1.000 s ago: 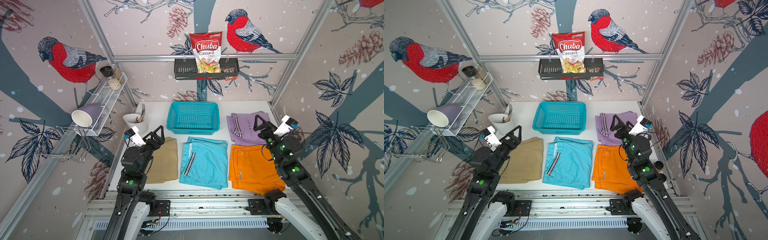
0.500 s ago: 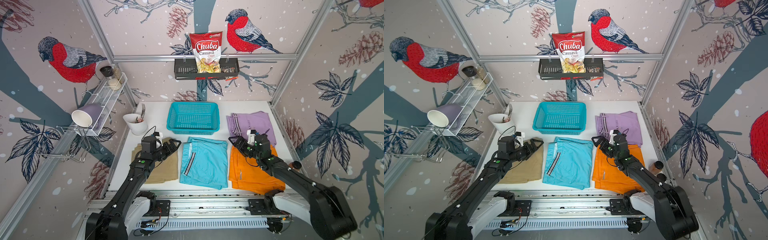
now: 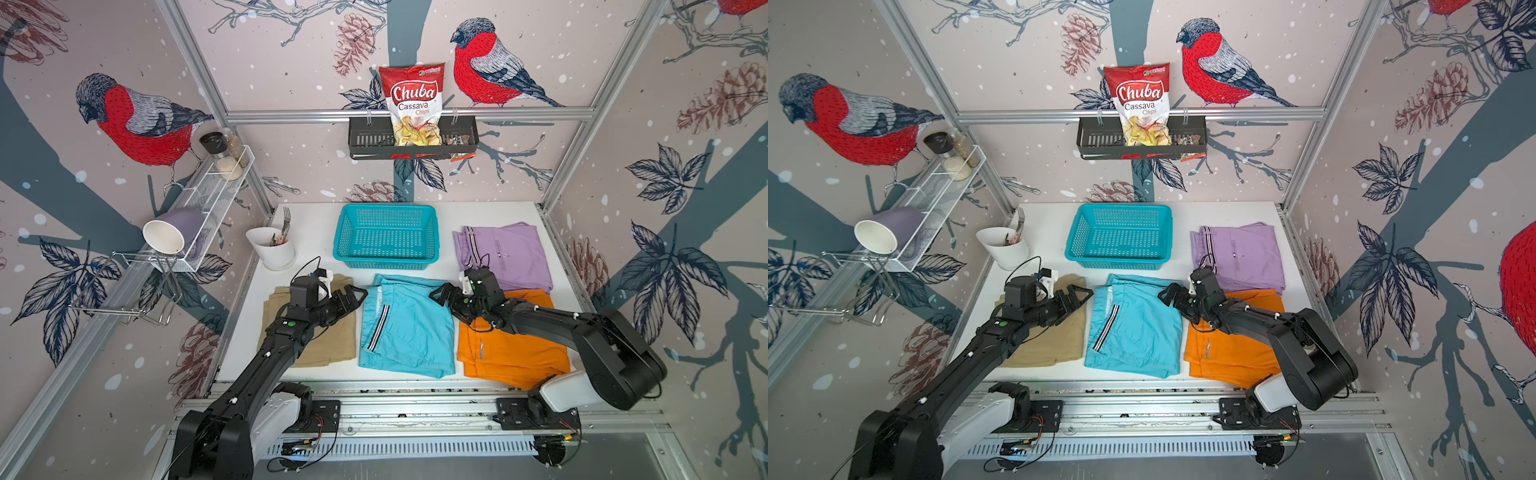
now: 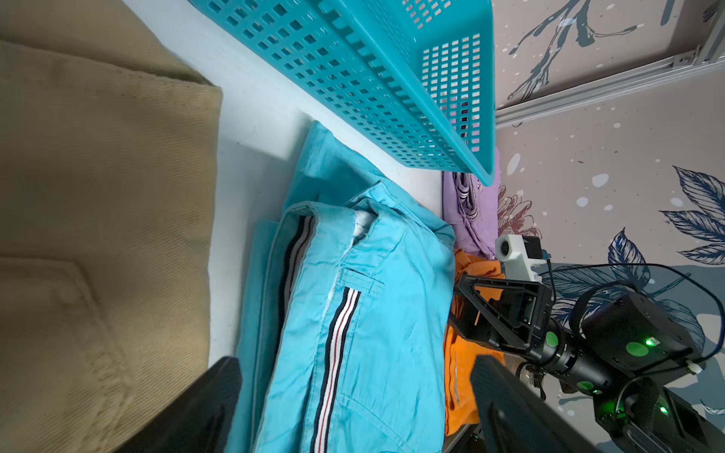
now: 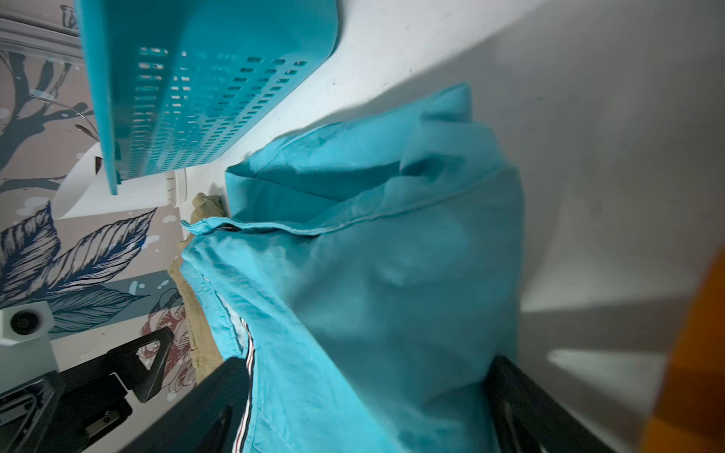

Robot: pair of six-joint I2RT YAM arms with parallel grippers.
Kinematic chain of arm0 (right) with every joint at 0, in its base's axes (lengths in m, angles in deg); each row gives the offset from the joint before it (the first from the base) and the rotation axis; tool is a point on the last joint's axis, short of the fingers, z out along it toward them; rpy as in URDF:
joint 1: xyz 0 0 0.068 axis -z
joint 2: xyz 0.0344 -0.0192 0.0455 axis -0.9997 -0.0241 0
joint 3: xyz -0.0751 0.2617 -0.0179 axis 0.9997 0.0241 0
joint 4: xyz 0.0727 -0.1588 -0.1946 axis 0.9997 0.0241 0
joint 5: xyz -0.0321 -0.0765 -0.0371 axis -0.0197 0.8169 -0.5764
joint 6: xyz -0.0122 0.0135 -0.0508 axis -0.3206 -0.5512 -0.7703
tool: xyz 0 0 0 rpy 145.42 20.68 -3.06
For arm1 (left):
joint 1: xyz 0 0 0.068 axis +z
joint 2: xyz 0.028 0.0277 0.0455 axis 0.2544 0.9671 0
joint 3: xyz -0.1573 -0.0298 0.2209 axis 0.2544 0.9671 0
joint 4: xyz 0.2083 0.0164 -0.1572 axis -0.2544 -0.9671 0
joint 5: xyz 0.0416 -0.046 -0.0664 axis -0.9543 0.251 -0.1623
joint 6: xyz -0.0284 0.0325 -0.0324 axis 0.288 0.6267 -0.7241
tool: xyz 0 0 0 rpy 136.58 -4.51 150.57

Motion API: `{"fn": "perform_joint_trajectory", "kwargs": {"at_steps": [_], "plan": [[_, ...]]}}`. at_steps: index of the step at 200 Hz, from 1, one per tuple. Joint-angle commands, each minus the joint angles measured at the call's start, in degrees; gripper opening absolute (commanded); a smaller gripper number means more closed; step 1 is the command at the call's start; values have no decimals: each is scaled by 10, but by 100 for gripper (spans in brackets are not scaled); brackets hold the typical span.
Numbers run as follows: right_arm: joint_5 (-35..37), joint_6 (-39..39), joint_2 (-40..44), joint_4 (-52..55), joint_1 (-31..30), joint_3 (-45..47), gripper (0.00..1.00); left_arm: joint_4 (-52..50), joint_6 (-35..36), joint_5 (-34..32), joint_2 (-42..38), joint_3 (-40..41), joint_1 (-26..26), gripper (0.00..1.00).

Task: Put the folded long pants in the basket
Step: Pick up the long pant at the center of the board.

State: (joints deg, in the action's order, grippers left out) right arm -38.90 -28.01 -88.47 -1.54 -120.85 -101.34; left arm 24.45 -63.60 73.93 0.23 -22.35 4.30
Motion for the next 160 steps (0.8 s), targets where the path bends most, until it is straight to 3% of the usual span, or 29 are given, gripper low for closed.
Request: {"fn": "perform_joint_trajectory", "kwargs": {"at_steps": [1,46,85,96,133,160], "plan": [[36,-4,-2,33,0,-2,97,29,9,-9,22,-5,-7,96],[102,-17,24,81,-15,-14,98,47,2,-28,67,-12,-29,96],[86,-24,-62,80,-36,-47,96,43,5,-54,88,-22,-43,96],[81,-25,-84,79,-35,-54,90,46,4,-58,92,-23,-47,96],[110,-30,-97,93,-36,-66,43,59,2,-63,115,-25,-69,96],[131,-34,-83,104,-36,-68,18,58,4,-81,142,-30,-86,95]]}}
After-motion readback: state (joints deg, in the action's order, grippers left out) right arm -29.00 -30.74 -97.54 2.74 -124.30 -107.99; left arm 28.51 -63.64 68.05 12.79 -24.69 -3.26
